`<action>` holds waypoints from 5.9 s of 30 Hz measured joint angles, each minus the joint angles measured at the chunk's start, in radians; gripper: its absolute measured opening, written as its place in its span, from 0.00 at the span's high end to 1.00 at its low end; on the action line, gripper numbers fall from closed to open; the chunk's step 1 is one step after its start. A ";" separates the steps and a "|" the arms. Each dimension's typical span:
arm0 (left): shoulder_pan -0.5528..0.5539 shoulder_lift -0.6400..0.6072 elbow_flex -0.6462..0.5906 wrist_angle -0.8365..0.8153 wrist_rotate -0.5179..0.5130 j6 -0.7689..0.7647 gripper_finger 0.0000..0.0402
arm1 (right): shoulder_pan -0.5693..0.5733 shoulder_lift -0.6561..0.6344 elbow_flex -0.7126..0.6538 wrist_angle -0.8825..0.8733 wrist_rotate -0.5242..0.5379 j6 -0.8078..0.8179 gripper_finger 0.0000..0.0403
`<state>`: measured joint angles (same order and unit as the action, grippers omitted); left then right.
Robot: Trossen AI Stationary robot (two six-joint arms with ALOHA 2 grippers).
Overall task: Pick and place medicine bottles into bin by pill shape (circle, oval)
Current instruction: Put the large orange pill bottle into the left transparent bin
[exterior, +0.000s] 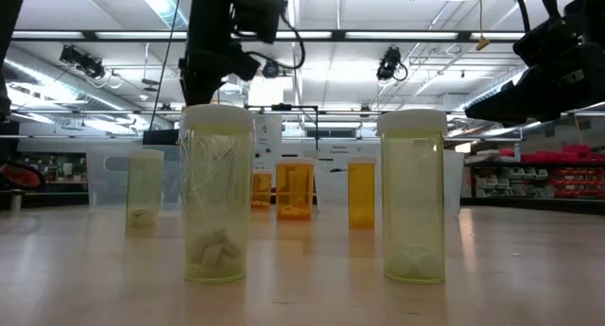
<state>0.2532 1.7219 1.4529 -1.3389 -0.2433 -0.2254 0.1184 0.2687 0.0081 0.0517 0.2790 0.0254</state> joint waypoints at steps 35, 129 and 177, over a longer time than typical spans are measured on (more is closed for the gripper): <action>0.251 -0.001 -0.333 0.333 0.029 0.030 0.44 | 0.000 0.000 0.000 0.000 0.000 0.000 0.77; 0.173 0.006 -0.043 0.677 0.181 -0.016 0.29 | 0.000 0.000 0.000 0.000 0.000 0.000 0.77; 0.140 0.206 -0.044 0.547 0.124 0.137 0.41 | 0.000 0.012 0.000 0.000 0.000 0.000 0.77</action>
<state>0.3927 1.9282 1.4090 -0.7921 -0.1192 -0.0887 0.1184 0.2806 0.0082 0.0517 0.2794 0.0254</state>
